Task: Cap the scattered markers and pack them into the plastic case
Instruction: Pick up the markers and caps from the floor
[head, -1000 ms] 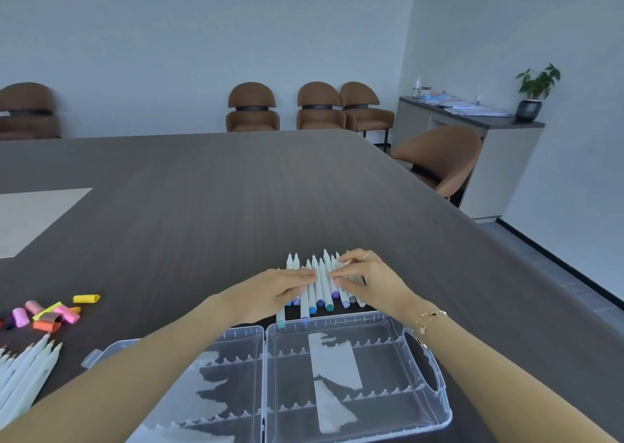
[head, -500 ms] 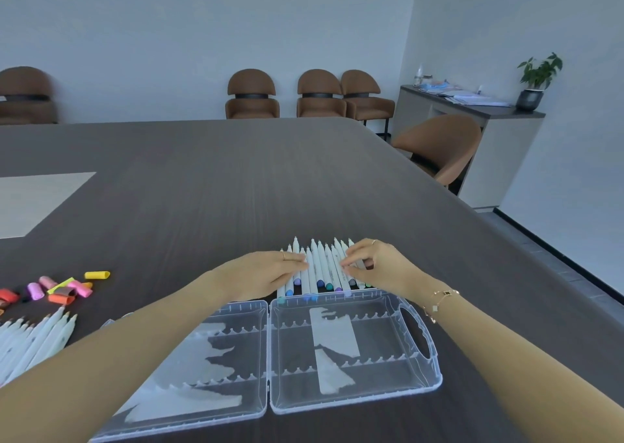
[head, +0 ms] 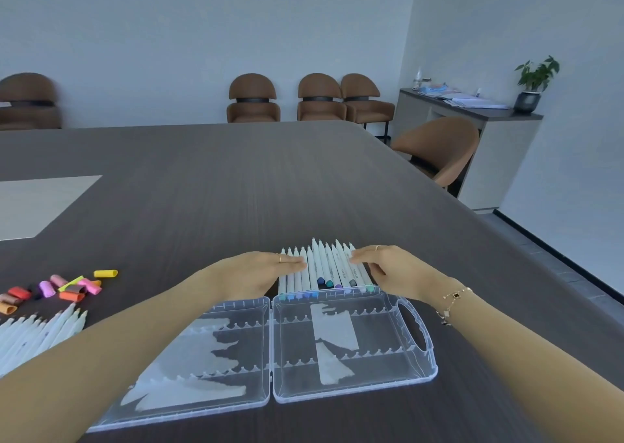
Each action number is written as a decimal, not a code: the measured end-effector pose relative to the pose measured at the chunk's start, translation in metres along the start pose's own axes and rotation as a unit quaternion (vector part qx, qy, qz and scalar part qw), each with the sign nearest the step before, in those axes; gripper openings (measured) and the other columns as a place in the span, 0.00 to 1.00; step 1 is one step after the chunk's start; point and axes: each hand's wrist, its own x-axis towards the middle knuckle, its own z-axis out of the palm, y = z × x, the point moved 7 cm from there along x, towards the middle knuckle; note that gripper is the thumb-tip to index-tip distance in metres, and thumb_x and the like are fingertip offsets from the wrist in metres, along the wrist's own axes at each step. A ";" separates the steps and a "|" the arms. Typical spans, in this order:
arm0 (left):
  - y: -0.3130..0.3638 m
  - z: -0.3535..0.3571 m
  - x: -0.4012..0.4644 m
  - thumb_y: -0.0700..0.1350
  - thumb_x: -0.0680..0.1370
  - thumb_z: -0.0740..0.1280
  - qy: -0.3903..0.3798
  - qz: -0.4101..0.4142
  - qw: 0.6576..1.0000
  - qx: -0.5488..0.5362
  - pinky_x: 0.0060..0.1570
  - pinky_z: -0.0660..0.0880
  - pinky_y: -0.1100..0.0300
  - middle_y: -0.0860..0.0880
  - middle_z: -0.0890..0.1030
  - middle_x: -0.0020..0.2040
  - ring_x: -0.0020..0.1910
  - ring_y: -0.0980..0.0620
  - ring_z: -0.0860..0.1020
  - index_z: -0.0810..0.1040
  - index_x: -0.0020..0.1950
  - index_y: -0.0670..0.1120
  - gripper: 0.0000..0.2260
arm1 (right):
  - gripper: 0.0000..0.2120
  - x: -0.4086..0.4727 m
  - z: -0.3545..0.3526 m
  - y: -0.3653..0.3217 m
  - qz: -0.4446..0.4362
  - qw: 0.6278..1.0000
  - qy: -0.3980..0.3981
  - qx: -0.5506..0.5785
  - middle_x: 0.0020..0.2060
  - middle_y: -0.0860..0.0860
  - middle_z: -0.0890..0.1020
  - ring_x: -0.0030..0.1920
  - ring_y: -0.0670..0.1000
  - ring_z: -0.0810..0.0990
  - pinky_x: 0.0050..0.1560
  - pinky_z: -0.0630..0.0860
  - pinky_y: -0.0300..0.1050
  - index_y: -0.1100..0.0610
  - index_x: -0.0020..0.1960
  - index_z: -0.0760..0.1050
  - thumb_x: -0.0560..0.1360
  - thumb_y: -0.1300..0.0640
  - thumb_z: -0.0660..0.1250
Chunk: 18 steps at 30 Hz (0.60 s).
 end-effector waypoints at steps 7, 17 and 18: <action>-0.007 0.005 0.010 0.36 0.80 0.58 0.012 -0.050 0.999 -0.016 0.71 0.61 0.59 0.54 0.49 0.78 0.76 0.54 0.53 0.48 0.78 0.51 0.31 | 0.25 -0.008 -0.006 -0.006 -0.001 0.999 0.020 -0.030 0.74 0.44 0.63 0.72 0.50 0.63 0.65 0.69 0.38 0.46 0.71 0.66 0.78 0.65 0.57; 0.018 0.001 0.016 0.32 0.77 0.61 0.030 0.004 0.999 -0.015 0.73 0.48 0.60 0.60 0.54 0.76 0.76 0.58 0.49 0.56 0.76 0.56 0.33 | 0.26 -0.012 -0.001 -0.008 0.011 1.000 0.003 0.007 0.72 0.45 0.67 0.72 0.48 0.63 0.67 0.69 0.41 0.48 0.67 0.73 0.75 0.69 0.57; 0.018 -0.002 0.017 0.31 0.77 0.61 0.041 0.002 0.999 -0.013 0.73 0.50 0.61 0.59 0.54 0.76 0.76 0.58 0.49 0.56 0.76 0.56 0.33 | 0.26 -0.014 -0.001 -0.006 0.017 1.000 0.005 0.012 0.72 0.45 0.67 0.71 0.48 0.63 0.67 0.69 0.40 0.48 0.67 0.72 0.75 0.69 0.57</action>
